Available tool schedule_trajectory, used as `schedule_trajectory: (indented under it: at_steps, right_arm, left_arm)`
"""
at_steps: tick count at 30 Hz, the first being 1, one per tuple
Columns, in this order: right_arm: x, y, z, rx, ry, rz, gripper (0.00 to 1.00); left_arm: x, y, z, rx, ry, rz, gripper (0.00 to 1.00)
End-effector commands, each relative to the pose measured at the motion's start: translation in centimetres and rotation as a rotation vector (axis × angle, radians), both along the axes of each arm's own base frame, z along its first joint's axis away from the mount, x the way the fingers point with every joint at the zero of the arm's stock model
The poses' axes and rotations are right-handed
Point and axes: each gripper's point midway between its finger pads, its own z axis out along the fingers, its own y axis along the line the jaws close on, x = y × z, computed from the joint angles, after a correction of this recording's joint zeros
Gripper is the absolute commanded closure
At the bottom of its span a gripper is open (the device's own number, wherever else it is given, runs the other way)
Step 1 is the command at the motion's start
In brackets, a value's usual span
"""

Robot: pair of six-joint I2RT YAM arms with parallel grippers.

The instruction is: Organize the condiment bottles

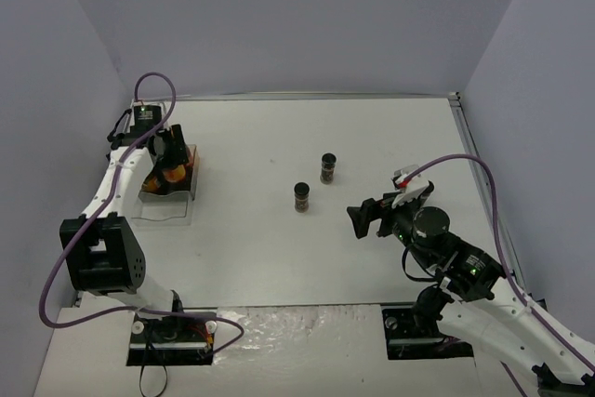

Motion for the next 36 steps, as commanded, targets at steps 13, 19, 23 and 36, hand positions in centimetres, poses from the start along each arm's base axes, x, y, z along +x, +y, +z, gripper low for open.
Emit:
schedule_trajectory:
  at_steps: [13,19,23,36]
  right_arm:
    - [0.5,0.7,0.6,0.047,-0.017,0.001,0.00]
    - [0.4,0.7,0.5,0.047,-0.013,0.003,0.00]
    - [0.4,0.7,0.6,0.050,-0.015,0.004,0.00]
    - [-0.1,0.0,2.9,0.094,-0.074,0.000,0.00]
  left_arm:
    - [2.5,0.0,2.2,0.025,-0.146,0.035,0.43]
    - [1.9,-0.2,2.6,0.009,-0.132,0.042,0.16]
    - [1.2,-0.6,4.1,-0.012,-0.144,0.041,0.06]
    - [-4.6,-15.1,11.0,-0.189,-0.311,-0.394,0.03]
